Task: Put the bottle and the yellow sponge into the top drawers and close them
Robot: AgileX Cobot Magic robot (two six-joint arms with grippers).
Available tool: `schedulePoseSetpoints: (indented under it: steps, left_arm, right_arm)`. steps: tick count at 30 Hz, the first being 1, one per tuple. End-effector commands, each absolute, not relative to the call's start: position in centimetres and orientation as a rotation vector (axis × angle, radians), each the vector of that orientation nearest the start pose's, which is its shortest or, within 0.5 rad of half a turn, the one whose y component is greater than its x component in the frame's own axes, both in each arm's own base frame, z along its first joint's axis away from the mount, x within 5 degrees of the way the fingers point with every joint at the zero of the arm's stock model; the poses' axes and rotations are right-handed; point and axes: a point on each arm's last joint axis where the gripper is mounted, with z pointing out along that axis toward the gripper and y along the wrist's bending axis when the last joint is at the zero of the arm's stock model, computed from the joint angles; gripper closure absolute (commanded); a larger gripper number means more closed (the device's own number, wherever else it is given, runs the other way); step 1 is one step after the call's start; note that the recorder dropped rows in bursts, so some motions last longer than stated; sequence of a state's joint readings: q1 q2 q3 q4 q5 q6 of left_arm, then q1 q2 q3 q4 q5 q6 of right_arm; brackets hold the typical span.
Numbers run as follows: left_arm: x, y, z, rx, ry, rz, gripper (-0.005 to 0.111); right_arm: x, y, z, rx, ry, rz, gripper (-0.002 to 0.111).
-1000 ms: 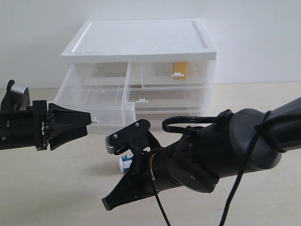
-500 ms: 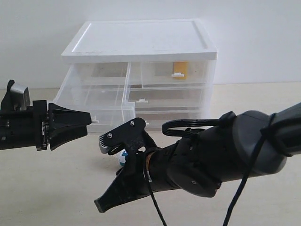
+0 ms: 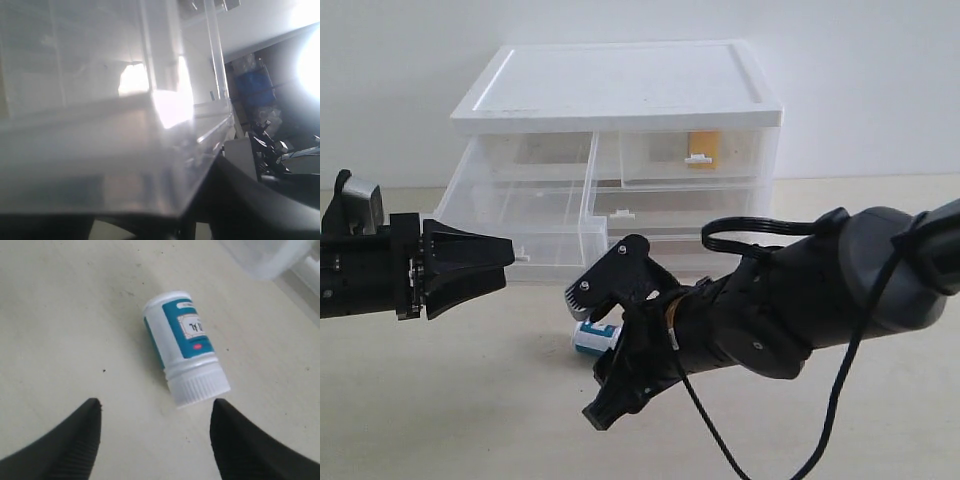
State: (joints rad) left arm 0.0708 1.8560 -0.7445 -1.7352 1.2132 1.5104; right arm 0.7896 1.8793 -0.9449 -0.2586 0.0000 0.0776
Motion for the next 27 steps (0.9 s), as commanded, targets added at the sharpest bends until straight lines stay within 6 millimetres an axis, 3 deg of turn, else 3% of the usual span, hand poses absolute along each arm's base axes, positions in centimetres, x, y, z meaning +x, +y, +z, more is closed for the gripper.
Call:
schedulePoseSetpoints:
  steps: [1, 13, 18, 27]
  left_arm:
    - [29.9, -6.2, 16.4, 0.100, 2.083, -1.520, 0.054]
    - [29.9, -6.2, 16.4, 0.100, 2.083, -1.520, 0.054]
    - [29.9, -6.2, 16.4, 0.100, 2.083, -1.520, 0.054]
    - [29.9, -6.2, 16.4, 0.100, 2.083, -1.520, 0.054]
  right_arm:
    - [26.1, 26.4, 13.9, -1.178, 2.062, 0.285, 0.050]
    - [28.3, 28.6, 11.7, -1.243, 2.026, 0.258, 0.050]
    - [28.4, 28.6, 10.3, -1.269, 2.057, 0.242, 0.050]
    - [28.2, 28.4, 9.7, -1.267, 2.106, 0.231, 0.050]
